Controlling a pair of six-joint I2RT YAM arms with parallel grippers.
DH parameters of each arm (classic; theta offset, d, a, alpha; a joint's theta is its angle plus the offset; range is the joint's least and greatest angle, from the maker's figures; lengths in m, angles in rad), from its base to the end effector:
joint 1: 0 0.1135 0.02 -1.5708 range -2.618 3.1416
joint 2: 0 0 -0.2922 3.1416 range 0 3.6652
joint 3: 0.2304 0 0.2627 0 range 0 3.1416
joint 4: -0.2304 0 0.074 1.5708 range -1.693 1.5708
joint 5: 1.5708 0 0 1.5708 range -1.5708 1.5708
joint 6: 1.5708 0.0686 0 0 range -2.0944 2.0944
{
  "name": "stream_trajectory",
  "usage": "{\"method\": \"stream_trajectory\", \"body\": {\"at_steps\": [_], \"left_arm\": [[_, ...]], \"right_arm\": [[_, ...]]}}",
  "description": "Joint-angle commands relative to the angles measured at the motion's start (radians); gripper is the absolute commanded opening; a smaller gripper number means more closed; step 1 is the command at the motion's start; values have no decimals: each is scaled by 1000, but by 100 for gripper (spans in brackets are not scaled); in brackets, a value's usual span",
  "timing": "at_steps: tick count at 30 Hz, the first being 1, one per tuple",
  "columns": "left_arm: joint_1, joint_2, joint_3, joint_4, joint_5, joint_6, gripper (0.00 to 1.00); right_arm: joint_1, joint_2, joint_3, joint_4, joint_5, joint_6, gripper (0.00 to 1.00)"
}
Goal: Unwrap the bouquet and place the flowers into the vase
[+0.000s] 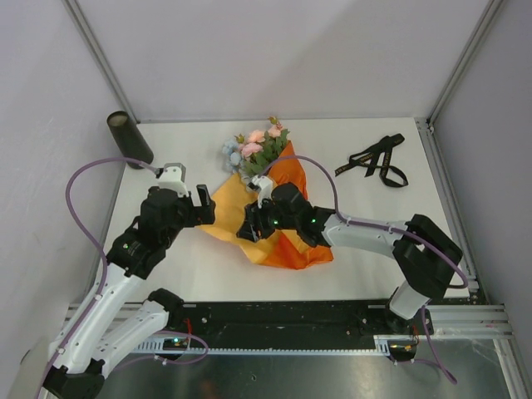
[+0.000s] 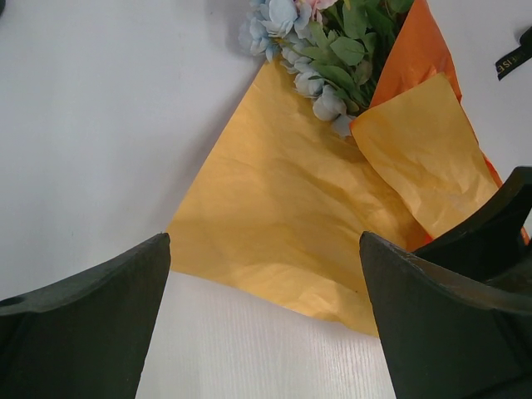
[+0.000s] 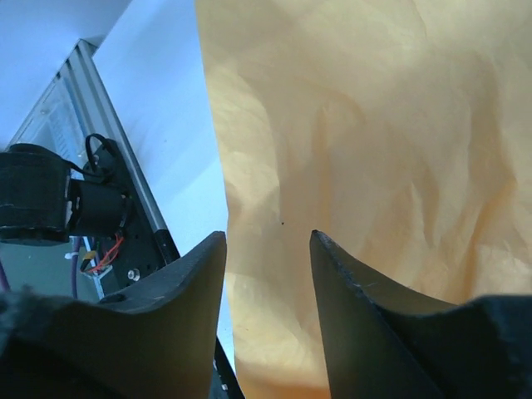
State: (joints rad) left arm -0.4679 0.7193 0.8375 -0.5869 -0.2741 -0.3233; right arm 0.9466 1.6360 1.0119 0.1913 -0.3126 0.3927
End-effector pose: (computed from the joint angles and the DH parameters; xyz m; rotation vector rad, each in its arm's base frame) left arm 0.1619 -0.0610 0.3325 -0.0248 2.0276 -0.2214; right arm 0.2214 0.3435 0.2459 -0.8038 2.0278 1.1297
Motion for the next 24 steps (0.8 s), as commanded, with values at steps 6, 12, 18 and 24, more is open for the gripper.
{"method": "stream_trajectory", "body": {"at_steps": [6, 12, 18, 24], "left_arm": [[6, 6, 9, 20, 17, 5, 100], [6, 11, 11, 20, 23, -7, 100], [6, 21, 13, 19, 40, -76, 100], [8, 39, 1, 19, 34, -155, 100]], "right_arm": [[66, 124, 9, -15, 80, -43, 41], [103, 208, 8, 18, 149, -49, 37], [105, 232, 9, 20, 201, -49, 41], [113, 250, 22, 25, 223, -58, 46]]}}
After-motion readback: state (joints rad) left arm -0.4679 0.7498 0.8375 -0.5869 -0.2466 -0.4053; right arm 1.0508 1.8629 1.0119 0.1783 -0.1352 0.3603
